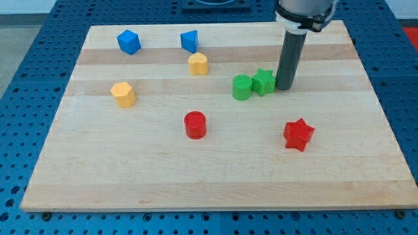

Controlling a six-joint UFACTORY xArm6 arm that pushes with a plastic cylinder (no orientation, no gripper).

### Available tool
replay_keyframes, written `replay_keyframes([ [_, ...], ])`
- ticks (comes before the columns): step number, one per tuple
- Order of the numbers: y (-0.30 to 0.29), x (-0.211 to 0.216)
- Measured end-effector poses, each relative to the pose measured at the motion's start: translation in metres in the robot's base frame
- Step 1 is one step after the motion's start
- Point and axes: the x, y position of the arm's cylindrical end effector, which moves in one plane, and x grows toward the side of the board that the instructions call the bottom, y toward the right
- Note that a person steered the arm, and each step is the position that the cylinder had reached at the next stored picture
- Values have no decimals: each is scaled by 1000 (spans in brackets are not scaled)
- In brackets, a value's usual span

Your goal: Push the green star to the right of green circle

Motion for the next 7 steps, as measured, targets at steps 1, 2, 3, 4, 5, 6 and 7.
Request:
replay_keyframes([
  [1,-5,0],
  [2,-7,0],
  [3,-15,2],
  [4,-19,2],
  [5,-12,0],
  [6,11,-15],
  [7,12,-38],
])
